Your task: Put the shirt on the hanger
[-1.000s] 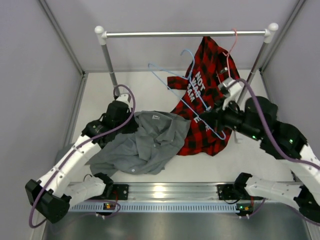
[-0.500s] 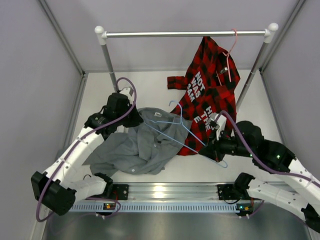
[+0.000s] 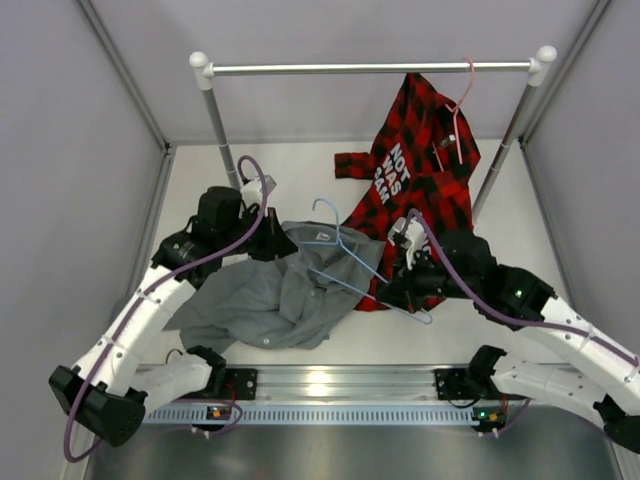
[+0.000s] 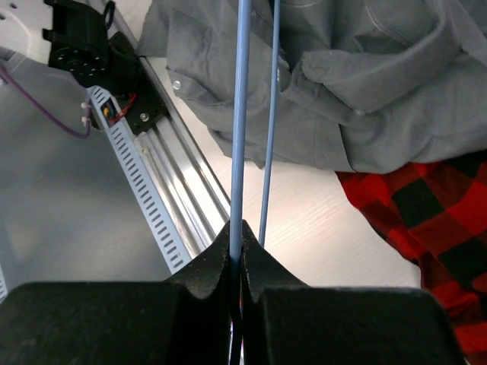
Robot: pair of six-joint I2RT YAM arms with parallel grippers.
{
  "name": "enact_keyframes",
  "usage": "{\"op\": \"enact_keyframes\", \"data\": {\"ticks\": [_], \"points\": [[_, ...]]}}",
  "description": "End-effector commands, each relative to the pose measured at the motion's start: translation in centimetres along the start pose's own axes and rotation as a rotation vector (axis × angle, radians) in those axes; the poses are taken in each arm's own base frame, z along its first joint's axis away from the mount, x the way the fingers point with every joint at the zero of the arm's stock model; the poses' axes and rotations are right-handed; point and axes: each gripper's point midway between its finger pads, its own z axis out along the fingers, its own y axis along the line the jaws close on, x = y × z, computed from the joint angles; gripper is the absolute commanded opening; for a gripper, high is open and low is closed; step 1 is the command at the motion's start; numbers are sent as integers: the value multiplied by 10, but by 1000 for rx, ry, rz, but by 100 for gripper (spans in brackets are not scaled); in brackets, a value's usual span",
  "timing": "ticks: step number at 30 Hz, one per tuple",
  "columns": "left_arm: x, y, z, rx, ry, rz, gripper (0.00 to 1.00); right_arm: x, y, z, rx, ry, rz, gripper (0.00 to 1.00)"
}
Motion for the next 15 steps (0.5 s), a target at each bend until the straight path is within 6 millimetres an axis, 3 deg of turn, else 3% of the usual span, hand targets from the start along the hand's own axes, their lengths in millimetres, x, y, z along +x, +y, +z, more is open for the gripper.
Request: {"op": "enact_keyframes", "data": {"ticks": [1,2,6,10,11,12,15], "points": [[-4,-42,-28,203,38,153,0,-37,24,10,-138,-101,-83,0],[1,-53,-35,262,68,175,0,-34,36,12,-216,-81,-94,0],[2,-65,-64,286,86,270,0,-37,45,30,-305,-29,-77,0],[-13,-78,-92,284,22,314,0,-62,39,44,-259,-118,-29,0],[-20,-85,-102,288,-6,324,0,-85,40,43,-250,-228,-46,0],[-24,-87,-107,283,-19,328,0,-85,41,44,-256,-264,-41,0],[-42,-93,-124,249,-79,345,0,-112,51,30,-247,-462,-62,0]]}}
